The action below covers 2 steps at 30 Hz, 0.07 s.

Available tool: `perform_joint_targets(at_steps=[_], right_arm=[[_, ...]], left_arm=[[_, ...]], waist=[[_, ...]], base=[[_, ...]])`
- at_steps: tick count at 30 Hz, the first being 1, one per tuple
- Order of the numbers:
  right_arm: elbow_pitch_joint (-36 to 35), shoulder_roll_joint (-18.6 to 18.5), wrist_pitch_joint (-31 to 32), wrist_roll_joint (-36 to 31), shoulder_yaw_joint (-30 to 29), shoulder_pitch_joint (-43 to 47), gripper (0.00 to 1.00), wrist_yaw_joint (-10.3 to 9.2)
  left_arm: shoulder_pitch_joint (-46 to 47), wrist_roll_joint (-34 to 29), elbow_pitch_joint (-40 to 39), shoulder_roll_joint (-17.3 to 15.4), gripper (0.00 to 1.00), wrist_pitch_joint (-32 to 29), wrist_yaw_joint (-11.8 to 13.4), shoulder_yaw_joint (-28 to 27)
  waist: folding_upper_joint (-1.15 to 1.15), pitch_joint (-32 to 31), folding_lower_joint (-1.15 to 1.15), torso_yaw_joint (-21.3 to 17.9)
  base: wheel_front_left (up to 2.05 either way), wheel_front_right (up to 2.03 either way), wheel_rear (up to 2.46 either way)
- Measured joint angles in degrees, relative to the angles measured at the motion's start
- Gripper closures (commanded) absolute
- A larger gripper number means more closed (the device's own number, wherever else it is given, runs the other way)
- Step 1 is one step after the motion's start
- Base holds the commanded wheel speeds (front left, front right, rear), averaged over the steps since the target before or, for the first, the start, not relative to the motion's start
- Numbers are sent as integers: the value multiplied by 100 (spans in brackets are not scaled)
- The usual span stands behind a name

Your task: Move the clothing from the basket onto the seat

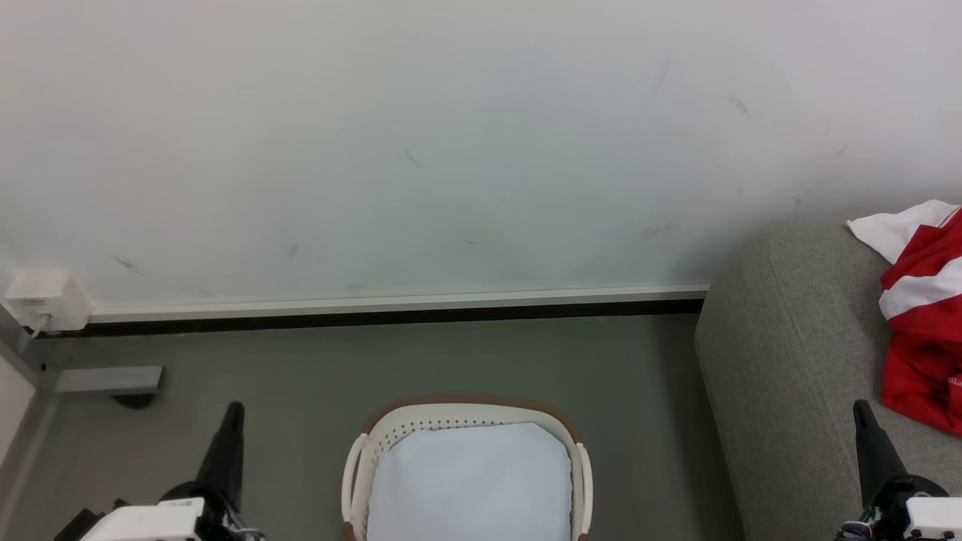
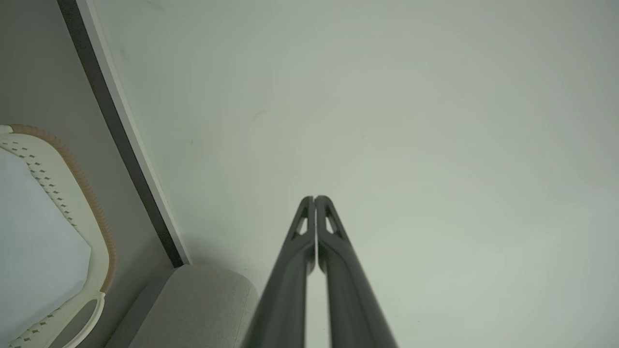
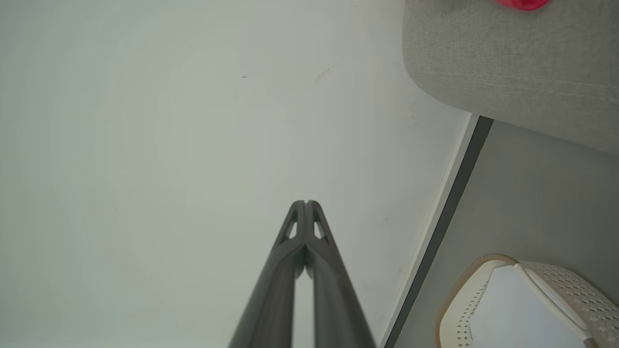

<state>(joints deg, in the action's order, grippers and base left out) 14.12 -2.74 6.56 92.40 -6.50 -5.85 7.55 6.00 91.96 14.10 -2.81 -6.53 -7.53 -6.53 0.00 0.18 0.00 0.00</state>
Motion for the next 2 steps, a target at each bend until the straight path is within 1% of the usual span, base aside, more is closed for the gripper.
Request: perform_joint_targets(at_steps=[2], right_arm=[[0, 0, 0, 0, 0, 0, 100, 0]], left_arm=[[0, 0, 0, 0, 100, 0, 0, 0]], waist=[[0, 0, 0, 0]], base=[[0, 0, 0]])
